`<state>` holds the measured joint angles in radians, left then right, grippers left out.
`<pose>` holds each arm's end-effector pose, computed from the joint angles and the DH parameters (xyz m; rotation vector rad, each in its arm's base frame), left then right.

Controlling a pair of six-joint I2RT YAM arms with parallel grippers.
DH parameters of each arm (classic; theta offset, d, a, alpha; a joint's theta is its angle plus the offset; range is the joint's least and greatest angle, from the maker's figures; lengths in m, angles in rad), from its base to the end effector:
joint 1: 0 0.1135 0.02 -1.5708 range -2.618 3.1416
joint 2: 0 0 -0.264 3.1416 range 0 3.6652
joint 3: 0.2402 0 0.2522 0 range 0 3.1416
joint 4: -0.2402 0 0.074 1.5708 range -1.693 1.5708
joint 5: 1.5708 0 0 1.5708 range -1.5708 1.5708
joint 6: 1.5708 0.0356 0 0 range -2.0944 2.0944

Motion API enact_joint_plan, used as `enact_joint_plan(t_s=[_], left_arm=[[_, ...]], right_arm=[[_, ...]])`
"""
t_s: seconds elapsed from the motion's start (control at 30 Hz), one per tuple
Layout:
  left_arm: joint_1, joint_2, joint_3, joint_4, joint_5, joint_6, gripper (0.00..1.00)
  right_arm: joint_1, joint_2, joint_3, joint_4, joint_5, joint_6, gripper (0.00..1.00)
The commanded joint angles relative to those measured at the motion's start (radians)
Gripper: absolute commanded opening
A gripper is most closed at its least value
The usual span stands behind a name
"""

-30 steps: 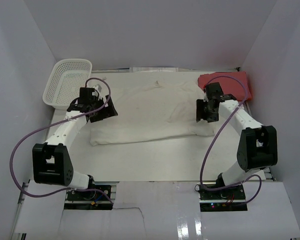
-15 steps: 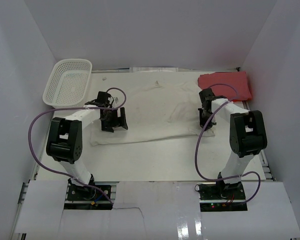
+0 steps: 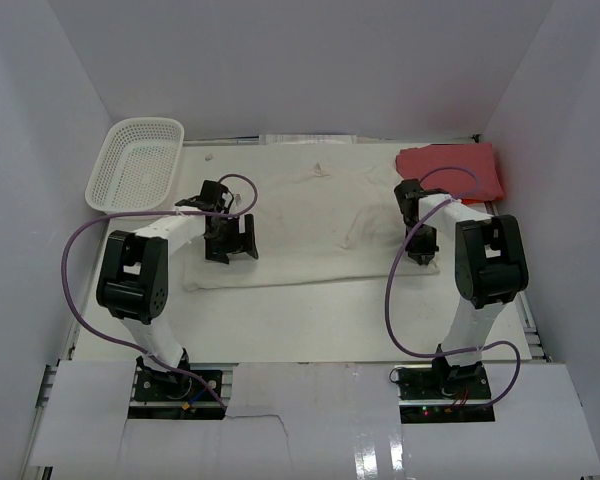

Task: Fold and stack the t-shirts
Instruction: Fold the flattened tshirt in 1/3 of the way

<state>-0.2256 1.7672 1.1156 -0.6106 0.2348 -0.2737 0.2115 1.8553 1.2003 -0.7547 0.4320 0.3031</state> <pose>0.3253 -0.0832 0.1681 -0.0164 2.8691 -0.4381 0.3375 0.0572 0.1603 0.1795 2.8229 -0.5421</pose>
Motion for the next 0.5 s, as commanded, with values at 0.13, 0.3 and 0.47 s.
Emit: enact_joint_plan(t_s=[0.13,0.3,0.47], left_arm=[[-0.011,0.014,-0.013,-0.041,-0.054,0.002,0.98],[-0.032,-0.075,0.039,-0.084,-0.028,-0.027,0.98],[-0.066,-0.153,0.084,-0.098,-0.029,-0.07,0.98]], right_arm=[[-0.027,-0.054,0.01,-0.091,0.061,0.016,0.33],[0.022,-0.123,0.164,-0.087,-0.068,-0.005,0.43],[0.106,-0.07,0.289,-0.057,-0.17,-0.024,0.46]])
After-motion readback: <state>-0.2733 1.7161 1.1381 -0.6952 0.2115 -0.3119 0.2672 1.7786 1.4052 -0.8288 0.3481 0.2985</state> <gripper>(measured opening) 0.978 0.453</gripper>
